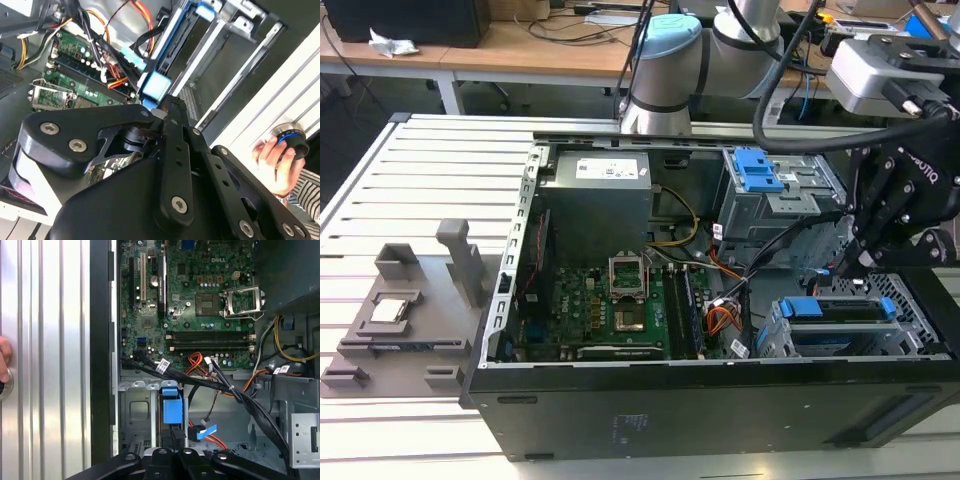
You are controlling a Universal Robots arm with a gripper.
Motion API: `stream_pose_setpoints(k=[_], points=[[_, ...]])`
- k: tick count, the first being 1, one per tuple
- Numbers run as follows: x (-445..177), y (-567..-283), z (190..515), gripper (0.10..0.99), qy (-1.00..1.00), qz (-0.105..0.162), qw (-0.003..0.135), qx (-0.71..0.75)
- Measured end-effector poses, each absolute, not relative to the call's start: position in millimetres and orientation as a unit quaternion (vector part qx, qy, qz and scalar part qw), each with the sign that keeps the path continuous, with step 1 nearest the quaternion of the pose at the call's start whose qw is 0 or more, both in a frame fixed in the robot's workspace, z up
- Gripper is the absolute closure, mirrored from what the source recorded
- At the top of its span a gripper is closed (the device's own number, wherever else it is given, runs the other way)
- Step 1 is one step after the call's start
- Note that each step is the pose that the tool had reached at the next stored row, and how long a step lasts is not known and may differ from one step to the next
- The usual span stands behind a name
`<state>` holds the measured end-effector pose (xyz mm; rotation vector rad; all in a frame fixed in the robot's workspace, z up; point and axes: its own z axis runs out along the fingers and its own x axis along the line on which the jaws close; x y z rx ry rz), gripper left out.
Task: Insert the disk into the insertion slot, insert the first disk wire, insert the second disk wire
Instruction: 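Insert the disk into the insertion slot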
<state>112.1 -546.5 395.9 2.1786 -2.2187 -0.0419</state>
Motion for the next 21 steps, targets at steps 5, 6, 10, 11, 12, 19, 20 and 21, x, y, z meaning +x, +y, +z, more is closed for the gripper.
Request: stream_pose_setpoints(k=[5, 6, 10, 11, 12, 19, 20, 21], points=[[129, -546, 394, 0.98, -0.713, -0.015, 0.018, 0.7], [130, -546, 394, 0.98, -0.713, -0.015, 0.018, 0.7], [136, -546, 391, 0.98, -0.713, -0.016, 0.018, 0.7], [136, -546, 390, 0.98, -0.713, -0.016, 0.018, 0.7], [137, -546, 389, 0.98, -0.713, -0.016, 0.018, 0.7], [140, -546, 379, 0.98, -0.713, -0.016, 0.018, 0.7], [141, -546, 377, 0.98, -0.713, -0.016, 0.018, 0.7], [141, -546, 376, 0.98, -0.713, -0.016, 0.018, 0.7]])
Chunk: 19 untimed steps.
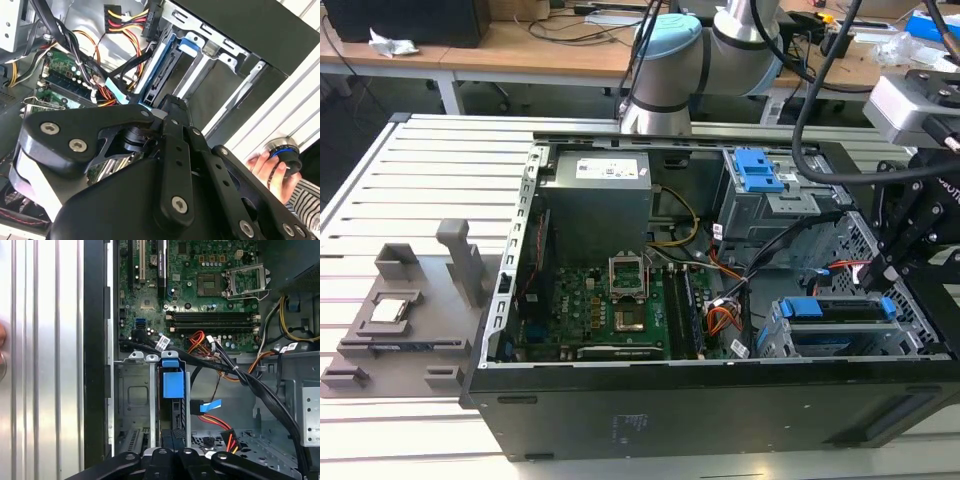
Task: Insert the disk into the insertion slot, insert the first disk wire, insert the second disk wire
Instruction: 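Insert the disk into the insertion slot, then insert the first disk wire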
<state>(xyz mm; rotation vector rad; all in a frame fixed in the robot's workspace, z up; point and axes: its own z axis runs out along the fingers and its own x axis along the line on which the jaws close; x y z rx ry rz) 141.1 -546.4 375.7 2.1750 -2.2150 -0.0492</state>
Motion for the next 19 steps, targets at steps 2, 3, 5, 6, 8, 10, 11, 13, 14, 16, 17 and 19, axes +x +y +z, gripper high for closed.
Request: stream_pose_setpoints(k=[2, 3, 5, 6, 8, 10, 11, 13, 14, 16, 17, 19], points=[[142, -546, 372, 0.98, -0.713, -0.016, 0.018, 0.7], [142, -546, 370, 0.98, -0.713, -0.016, 0.018, 0.7], [142, -546, 367, 0.98, -0.713, -0.016, 0.018, 0.7], [143, -546, 365, 0.98, -0.713, -0.016, 0.019, 0.7], [143, -546, 362, 0.98, -0.713, -0.016, 0.019, 0.7], [143, -546, 360, 0.98, -0.713, -0.016, 0.018, 0.7], [143, -546, 359, 0.98, -0.713, -0.016, 0.018, 0.7], [143, -546, 358, 0.98, -0.713, -0.016, 0.019, 0.7], [143, -546, 358, 0.98, -0.713, -0.016, 0.019, 0.7], [143, -546, 358, 0.98, -0.713, -0.016, 0.019, 0.7], [143, -546, 358, 0.98, -0.713, -0.016, 0.019, 0.7], [143, -546, 357, 0.98, -0.713, -0.016, 0.019, 0.7]])
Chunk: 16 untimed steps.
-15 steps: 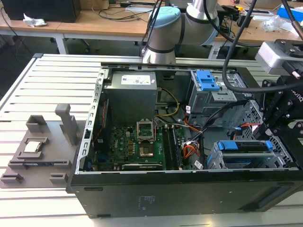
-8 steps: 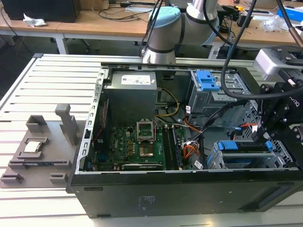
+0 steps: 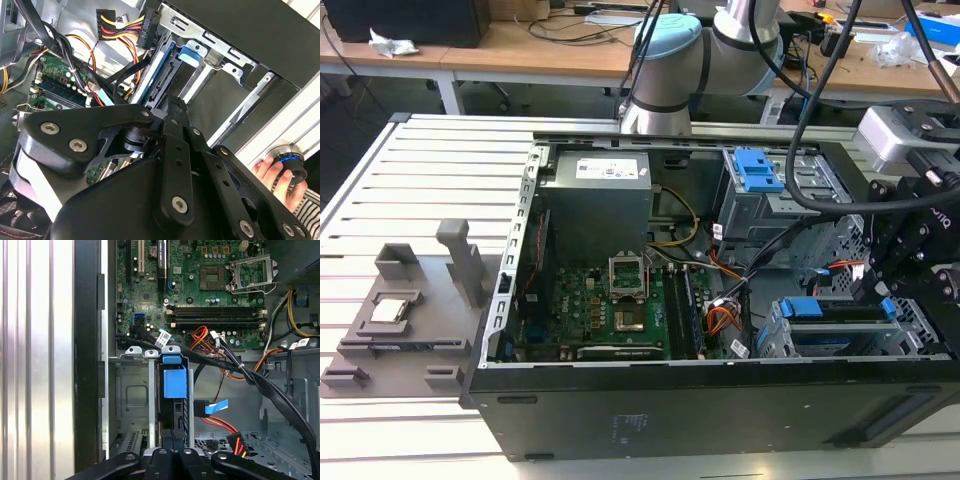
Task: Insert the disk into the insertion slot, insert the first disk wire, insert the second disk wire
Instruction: 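Insert the first disk wire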
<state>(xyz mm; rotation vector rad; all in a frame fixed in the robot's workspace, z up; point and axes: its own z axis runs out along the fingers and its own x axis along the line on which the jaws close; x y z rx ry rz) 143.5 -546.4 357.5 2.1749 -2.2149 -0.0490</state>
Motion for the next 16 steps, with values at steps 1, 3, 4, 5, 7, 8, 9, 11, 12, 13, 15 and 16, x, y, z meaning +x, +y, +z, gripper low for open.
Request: stream_pose_setpoints(k=[1, 3, 4, 5, 7, 8, 9, 11, 12, 13, 15, 16], points=[[143.5, -546.4, 357.4, 0.98, -0.713, -0.016, 0.019, 0.7], [143.5, -546.4, 357.3, 0.98, -0.713, -0.016, 0.018, 0.7], [143.5, -546.4, 357.3, 0.98, -0.713, -0.016, 0.019, 0.7], [143.5, -546.4, 357.3, 0.98, -0.713, -0.016, 0.019, 0.7], [143.5, -546.4, 357.3, 0.98, -0.713, -0.016, 0.019, 0.7], [143.5, -546.4, 357.3, 0.98, -0.713, -0.016, 0.019, 0.7], [143.5, -546.4, 357.2, 0.973, -0.713, -0.016, 0.019, 0.7], [143.5, -546.4, 357.2, 0.918, -0.713, -0.016, 0.019, 0.7], [143.5, -546.4, 357.2, 0.851, -0.713, -0.016, 0.019, 0.7], [143.5, -546.4, 357.1, 0.792, -0.713, -0.016, 0.019, 0.7], [143.5, -546.4, 357.1, 0.667, -0.713, -0.016, 0.019, 0.7], [143.5, -546.4, 357.0, 0.667, -0.713, -0.016, 0.019, 0.701]])
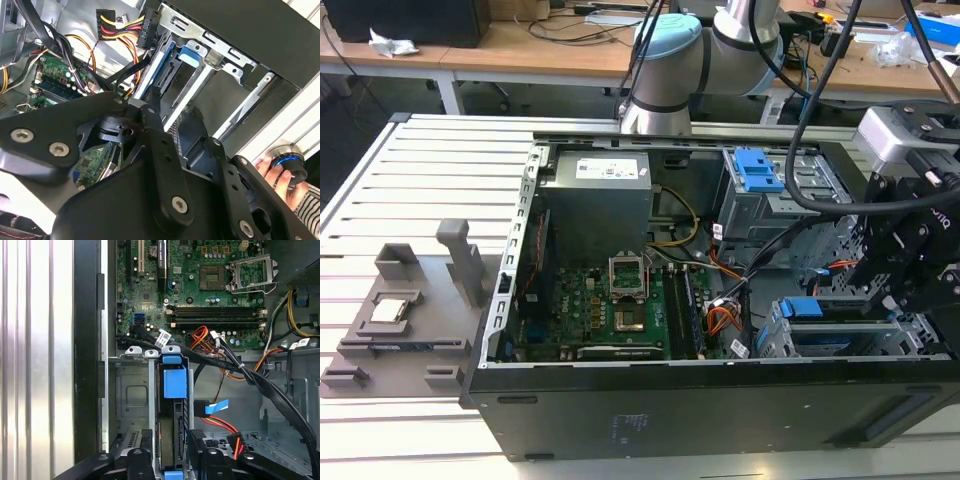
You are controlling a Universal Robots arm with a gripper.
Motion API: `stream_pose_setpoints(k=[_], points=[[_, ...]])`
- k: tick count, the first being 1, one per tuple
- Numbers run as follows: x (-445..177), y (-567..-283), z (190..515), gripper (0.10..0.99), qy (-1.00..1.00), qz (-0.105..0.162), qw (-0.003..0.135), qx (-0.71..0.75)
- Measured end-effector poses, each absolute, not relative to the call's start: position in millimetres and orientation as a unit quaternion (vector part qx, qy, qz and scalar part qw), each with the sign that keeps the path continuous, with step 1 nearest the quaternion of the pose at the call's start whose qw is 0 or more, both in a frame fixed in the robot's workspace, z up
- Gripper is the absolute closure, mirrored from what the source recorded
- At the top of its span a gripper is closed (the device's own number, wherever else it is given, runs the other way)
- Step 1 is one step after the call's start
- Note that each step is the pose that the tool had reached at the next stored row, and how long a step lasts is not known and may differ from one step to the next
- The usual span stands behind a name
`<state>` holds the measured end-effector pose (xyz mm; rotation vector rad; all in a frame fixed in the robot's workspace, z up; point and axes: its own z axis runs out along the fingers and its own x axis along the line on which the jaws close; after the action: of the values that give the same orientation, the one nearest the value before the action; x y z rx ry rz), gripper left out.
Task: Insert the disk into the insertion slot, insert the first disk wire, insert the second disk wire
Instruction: 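Insert the first disk wire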
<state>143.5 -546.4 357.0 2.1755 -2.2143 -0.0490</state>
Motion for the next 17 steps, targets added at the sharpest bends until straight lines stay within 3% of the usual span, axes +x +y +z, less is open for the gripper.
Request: stream_pose_setpoints(k=[17], points=[[150.2, -539.6, 357.0, 0.667, -0.653, -0.014, 0.02, 0.757]])
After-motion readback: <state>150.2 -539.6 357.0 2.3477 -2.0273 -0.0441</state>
